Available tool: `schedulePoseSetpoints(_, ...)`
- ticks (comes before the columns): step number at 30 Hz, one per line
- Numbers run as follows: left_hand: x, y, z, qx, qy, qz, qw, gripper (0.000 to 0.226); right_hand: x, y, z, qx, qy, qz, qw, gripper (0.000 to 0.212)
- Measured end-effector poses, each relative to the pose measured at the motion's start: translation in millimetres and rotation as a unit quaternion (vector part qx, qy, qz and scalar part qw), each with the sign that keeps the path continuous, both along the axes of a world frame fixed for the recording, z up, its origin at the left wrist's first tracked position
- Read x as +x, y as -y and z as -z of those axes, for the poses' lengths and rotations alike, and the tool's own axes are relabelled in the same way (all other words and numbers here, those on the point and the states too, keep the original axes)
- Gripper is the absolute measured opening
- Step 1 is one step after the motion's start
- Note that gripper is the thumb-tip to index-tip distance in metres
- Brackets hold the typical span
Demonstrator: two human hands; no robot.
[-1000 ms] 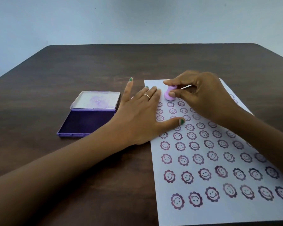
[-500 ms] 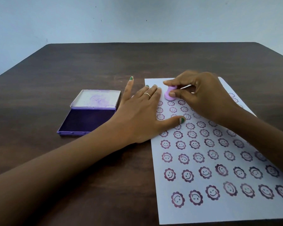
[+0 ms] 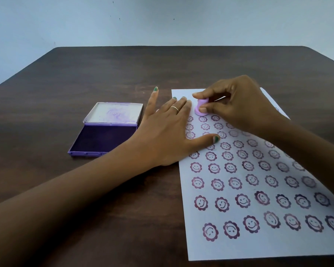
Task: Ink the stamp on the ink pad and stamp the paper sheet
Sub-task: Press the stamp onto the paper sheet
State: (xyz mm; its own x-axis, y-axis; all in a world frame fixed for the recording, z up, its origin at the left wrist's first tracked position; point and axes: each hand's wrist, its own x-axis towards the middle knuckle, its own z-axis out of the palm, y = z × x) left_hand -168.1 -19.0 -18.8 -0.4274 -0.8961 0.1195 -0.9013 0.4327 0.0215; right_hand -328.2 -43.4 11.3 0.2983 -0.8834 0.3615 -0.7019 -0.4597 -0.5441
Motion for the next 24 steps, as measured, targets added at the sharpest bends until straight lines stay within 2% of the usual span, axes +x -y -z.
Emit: schedulePoseSetpoints(24,-0.3,1.9,0.3,-0.006,0.009,0.002,1.000,0.107,0.6,2.6,-5.5,0.020,-0.019,0.015,1.000,0.033)
